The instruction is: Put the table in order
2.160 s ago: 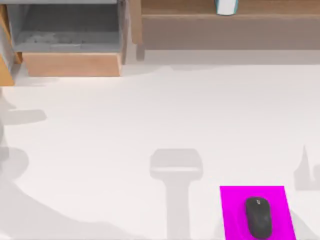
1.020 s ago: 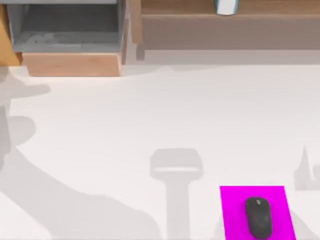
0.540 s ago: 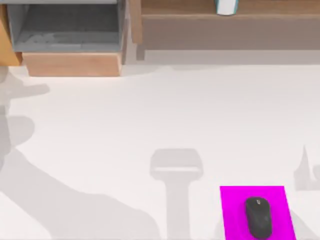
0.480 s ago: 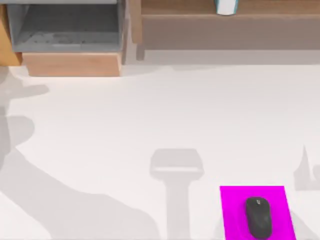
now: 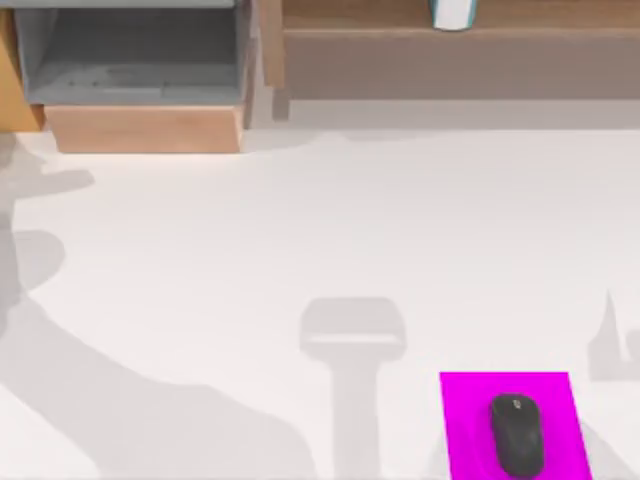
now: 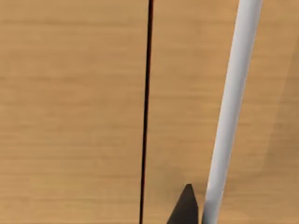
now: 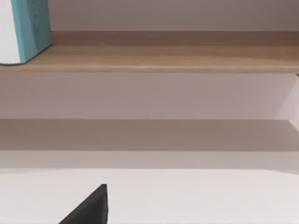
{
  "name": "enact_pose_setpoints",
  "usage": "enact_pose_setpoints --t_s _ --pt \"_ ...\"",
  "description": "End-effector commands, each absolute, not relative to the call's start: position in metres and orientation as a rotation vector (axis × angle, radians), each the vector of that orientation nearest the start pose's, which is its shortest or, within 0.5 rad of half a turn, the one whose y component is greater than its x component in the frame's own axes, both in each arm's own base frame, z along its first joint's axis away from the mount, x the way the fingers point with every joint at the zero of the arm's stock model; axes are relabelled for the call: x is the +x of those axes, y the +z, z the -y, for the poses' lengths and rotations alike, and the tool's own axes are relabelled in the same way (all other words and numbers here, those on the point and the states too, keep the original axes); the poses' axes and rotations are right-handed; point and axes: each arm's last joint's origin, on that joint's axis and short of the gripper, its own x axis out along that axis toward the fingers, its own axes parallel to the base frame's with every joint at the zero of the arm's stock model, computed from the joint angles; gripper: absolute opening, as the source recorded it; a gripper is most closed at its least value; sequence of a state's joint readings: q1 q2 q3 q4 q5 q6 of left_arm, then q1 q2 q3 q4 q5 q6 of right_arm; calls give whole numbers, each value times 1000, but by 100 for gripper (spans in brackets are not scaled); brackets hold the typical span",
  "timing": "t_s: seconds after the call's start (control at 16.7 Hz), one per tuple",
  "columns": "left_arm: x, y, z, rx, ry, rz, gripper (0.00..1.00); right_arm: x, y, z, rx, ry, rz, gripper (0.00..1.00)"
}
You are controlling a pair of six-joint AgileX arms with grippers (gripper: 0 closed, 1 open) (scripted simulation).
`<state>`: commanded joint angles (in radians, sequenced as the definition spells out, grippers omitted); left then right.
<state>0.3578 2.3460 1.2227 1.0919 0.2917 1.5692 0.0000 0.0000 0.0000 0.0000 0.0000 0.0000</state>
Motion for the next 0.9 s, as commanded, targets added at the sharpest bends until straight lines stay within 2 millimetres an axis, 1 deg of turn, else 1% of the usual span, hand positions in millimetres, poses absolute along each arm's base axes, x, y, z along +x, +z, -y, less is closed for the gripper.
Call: enact_pose_setpoints --t_s 0.3,0.36,0.48,0.78,0.9 --pt "440 90 -160 1547 52 -93 100 106 160 1 0 0 0 100" --pt "435 77 -162 1527 26 -131 100 106 160 1 0 0 0 100" --pt "431 78 -163 1527 31 -131 100 106 160 1 0 0 0 100" --pt "403 78 -163 1528 28 -130 100 106 160 1 0 0 0 100" --pt "395 77 -163 1527 26 -131 100 106 160 1 0 0 0 100"
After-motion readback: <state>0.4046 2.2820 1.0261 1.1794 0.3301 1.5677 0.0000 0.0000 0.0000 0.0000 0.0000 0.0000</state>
